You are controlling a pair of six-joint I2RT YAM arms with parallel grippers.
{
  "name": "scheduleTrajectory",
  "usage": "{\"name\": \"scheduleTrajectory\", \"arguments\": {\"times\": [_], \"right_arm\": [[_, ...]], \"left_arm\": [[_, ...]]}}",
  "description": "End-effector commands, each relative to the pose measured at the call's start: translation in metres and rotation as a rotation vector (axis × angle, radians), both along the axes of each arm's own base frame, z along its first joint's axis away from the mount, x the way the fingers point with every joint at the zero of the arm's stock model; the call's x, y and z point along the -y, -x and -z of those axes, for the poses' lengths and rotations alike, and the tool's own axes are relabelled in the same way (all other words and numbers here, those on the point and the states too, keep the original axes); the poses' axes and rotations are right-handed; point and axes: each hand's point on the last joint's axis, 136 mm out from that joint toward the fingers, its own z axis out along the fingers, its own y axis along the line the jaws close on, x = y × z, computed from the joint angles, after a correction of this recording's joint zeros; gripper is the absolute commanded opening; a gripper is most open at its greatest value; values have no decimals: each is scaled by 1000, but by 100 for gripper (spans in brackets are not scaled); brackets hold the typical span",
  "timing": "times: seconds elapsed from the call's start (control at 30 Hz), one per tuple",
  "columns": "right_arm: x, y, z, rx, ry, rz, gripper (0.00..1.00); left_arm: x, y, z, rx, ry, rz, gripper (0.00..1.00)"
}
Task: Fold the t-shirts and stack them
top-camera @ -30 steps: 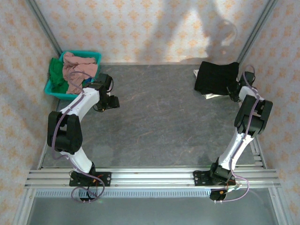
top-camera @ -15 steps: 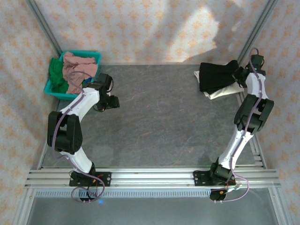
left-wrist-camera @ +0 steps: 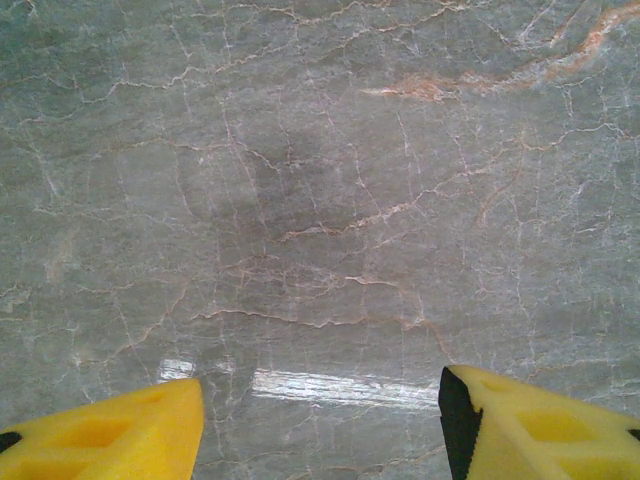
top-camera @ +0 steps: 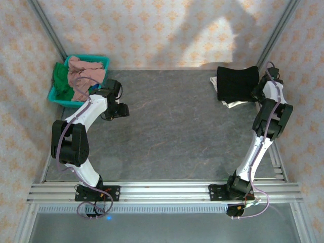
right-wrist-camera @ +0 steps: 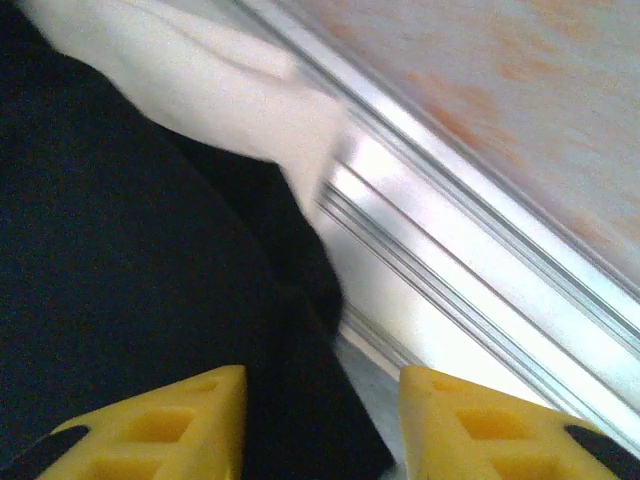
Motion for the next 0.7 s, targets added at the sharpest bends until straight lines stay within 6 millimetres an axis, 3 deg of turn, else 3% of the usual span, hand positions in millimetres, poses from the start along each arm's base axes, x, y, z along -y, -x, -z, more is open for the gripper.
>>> {"name": "scheduleTrajectory", "arguments": {"times": [0.0,0.1,0.27,0.37,0.47,0.67], "right_arm": [[1,16,-74,40,237,45,48],[-27,17,-89,78,279,-24,51],[-131,-5,-81,111,317,-390,62],[-179,-18,-67,74,338,-529,64],[-194,-27,-54,-14,421,-561,65],[-193,-37,-31,-192,570,-585,66]], "left_arm": [[4,2,-6,1,4,22,64],[4,3,-7,5,9,22,64],[5,3,-4,-1,12,20,64],[6,3,-1,-6,16,25,64],[7,3,0,-5,19,29,64],[7,4,3,-7,25,35,64]]}}
